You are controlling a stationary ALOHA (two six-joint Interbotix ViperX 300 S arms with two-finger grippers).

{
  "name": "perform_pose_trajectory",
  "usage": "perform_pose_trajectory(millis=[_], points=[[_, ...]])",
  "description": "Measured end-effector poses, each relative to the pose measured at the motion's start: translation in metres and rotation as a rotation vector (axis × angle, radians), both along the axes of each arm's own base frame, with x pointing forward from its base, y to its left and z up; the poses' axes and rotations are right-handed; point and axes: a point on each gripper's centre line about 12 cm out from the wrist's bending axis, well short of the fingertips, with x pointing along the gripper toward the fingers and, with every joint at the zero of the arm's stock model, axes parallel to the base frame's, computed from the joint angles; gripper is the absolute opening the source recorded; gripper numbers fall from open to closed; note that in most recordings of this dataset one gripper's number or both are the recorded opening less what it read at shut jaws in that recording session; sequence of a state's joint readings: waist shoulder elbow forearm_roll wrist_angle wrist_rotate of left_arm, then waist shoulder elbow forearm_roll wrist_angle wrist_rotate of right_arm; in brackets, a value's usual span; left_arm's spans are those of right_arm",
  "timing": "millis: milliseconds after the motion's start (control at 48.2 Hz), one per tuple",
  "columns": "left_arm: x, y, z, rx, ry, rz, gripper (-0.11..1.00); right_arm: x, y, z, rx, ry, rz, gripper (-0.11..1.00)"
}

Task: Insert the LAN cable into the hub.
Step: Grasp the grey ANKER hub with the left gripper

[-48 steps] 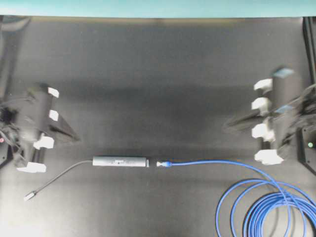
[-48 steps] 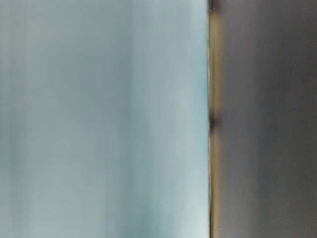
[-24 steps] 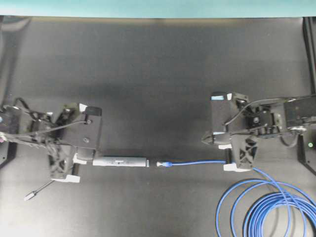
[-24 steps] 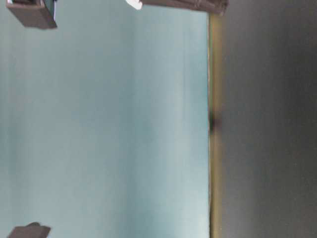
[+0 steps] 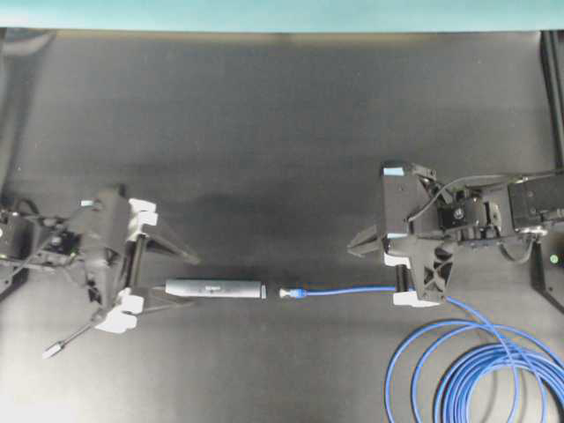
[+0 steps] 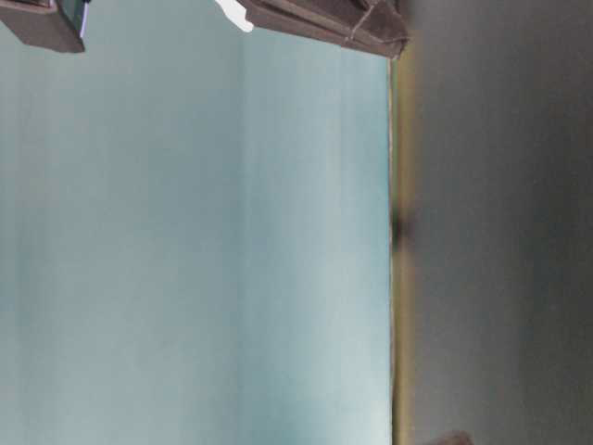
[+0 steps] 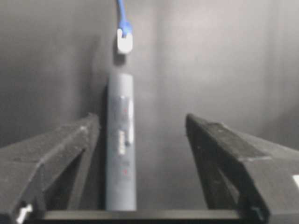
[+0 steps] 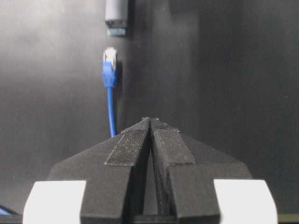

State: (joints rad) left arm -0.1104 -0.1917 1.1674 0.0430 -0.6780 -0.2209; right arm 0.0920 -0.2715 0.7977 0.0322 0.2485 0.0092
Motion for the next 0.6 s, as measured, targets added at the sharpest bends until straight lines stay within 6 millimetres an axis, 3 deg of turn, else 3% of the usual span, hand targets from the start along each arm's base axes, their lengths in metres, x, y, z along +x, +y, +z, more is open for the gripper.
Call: perform_pose_trajectory(millis=[456,602], points=[[0.005,0.001,-0.06,-0.007,0.086,0.009,0.75,0.001,0.001,0.001,0.049,-0.007,-0.038,0.01],[0.015,0.001,-0.069,-0.012,0.073,0.012,0.75,-0.001,0.0,-0.002,0.07,0.004,-0.061,0.0]])
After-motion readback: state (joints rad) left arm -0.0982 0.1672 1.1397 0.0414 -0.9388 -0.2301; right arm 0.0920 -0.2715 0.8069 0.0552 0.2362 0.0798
